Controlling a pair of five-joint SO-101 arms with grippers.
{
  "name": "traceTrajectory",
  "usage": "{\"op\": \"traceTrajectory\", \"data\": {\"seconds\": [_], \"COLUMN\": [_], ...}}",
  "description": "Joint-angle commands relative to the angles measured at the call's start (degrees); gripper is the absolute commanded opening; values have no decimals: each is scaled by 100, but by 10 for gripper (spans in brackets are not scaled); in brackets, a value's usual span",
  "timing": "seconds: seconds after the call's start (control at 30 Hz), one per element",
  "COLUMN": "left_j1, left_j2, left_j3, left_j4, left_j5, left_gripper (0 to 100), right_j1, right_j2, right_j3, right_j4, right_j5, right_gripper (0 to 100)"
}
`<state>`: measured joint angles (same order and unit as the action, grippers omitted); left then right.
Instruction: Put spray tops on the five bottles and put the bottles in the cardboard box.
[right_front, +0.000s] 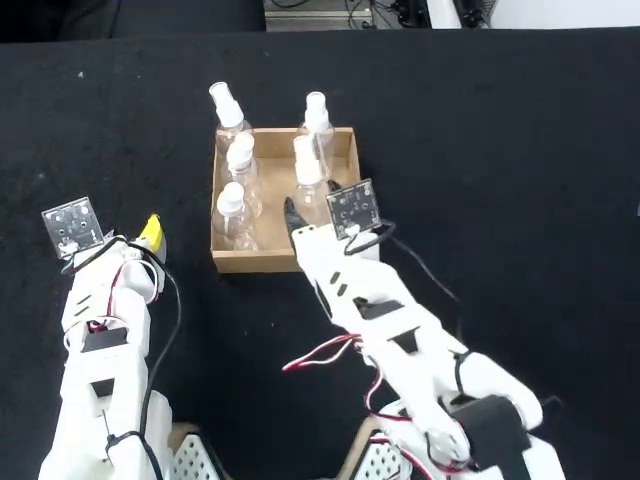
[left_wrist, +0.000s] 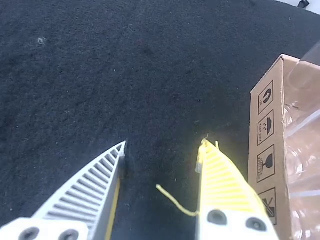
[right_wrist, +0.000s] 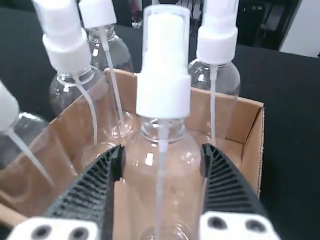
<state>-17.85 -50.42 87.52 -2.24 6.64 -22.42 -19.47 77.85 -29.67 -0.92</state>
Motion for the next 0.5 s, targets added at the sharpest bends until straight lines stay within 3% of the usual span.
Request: {"op": "traceTrajectory", "data": {"seconds": [0.0,0.23,0.47], "left_j1": [66,66,66], "left_j2": [9,9,9], "left_j3": [-57,-57,-57], "left_j4": [-141,-141,-141], "left_j5": [-26,-26,-26], "left_gripper": [209,209,209], "right_j1": [-44,167,132], "right_j2": [295,1262,2026], "right_j3": [-321,-145,-198], "right_j4": [-853,-2822,-3473], "right_j5": [0,0,-35], "right_gripper": [142,141,141]}}
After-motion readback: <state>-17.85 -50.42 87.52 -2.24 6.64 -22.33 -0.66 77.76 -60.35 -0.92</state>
